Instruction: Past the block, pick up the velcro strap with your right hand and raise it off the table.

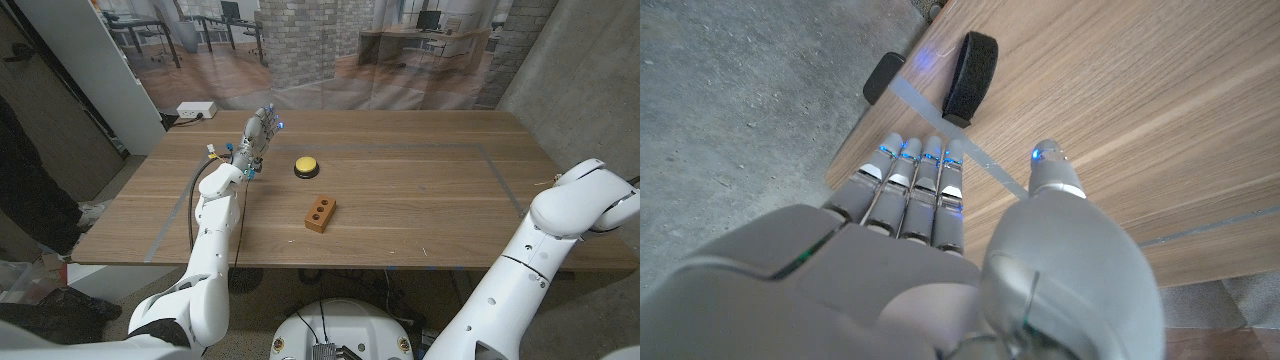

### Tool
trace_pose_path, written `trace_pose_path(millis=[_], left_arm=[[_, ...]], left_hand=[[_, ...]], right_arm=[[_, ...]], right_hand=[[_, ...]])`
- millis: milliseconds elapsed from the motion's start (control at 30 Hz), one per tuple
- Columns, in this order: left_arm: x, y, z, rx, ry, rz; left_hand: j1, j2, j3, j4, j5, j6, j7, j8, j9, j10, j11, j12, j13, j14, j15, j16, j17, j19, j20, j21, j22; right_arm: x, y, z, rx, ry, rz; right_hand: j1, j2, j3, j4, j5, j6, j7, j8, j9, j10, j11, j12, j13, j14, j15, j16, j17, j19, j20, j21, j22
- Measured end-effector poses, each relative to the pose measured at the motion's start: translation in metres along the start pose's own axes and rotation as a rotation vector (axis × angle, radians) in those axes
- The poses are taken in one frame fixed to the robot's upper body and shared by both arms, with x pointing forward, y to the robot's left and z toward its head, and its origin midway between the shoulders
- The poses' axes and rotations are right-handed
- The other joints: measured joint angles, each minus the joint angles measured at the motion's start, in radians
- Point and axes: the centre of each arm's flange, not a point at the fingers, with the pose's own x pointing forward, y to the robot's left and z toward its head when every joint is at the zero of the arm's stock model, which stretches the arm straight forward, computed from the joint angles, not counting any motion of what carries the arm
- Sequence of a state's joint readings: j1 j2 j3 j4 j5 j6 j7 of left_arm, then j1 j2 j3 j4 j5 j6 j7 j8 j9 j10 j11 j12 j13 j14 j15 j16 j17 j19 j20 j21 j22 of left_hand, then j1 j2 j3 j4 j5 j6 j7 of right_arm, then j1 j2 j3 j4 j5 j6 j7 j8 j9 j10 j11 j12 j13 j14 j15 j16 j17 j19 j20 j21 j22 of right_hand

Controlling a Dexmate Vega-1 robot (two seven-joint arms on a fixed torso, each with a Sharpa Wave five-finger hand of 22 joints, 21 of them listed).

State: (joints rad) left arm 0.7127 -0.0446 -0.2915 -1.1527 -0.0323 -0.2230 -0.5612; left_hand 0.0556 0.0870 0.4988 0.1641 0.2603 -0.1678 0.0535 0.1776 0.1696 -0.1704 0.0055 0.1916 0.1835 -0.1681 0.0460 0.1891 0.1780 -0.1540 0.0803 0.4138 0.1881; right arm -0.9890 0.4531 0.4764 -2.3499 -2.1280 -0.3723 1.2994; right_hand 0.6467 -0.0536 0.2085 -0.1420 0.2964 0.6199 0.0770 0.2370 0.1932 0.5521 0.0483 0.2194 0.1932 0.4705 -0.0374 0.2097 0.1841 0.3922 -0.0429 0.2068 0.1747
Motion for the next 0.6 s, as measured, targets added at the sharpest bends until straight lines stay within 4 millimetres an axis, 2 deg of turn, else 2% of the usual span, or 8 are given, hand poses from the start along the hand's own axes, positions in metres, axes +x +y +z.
trace_pose_path(millis=[367,600], left_arm=[[-0.0007,0.0000,0.0000,0.000,0.000,-0.001],[-0.0013,-0.0001,-0.0003,-0.001,0.000,-0.001]], left_hand=[[-0.004,0.004,-0.004,0.004,0.000,0.000,0.000,0.000,0.000,0.000,0.000,0.000,0.000,0.000,0.000,0.000,-0.001,0.000,0.000,-0.004,0.000],[-0.004,0.004,-0.004,0.004,0.000,0.000,0.000,0.000,0.000,0.000,0.000,0.000,0.000,0.000,0.000,0.000,-0.001,0.000,0.000,-0.004,0.000]], right_arm=[[0.0023,0.0021,0.0004,-0.008,0.019,0.026],[0.0041,0.0035,0.0018,-0.013,0.028,0.038]], right_hand=[[0.004,-0.004,-0.003,0.003,0.016,0.016,-0.006,0.000,0.000,0.029,-0.010,0.000,0.005,0.025,-0.011,0.005,0.000,0.000,0.000,0.000,0.000],[0.004,-0.004,-0.007,0.007,0.023,0.022,0.000,0.000,0.000,0.032,-0.007,0.000,0.005,0.035,-0.011,0.010,0.005,0.000,0.000,0.000,0.000]])
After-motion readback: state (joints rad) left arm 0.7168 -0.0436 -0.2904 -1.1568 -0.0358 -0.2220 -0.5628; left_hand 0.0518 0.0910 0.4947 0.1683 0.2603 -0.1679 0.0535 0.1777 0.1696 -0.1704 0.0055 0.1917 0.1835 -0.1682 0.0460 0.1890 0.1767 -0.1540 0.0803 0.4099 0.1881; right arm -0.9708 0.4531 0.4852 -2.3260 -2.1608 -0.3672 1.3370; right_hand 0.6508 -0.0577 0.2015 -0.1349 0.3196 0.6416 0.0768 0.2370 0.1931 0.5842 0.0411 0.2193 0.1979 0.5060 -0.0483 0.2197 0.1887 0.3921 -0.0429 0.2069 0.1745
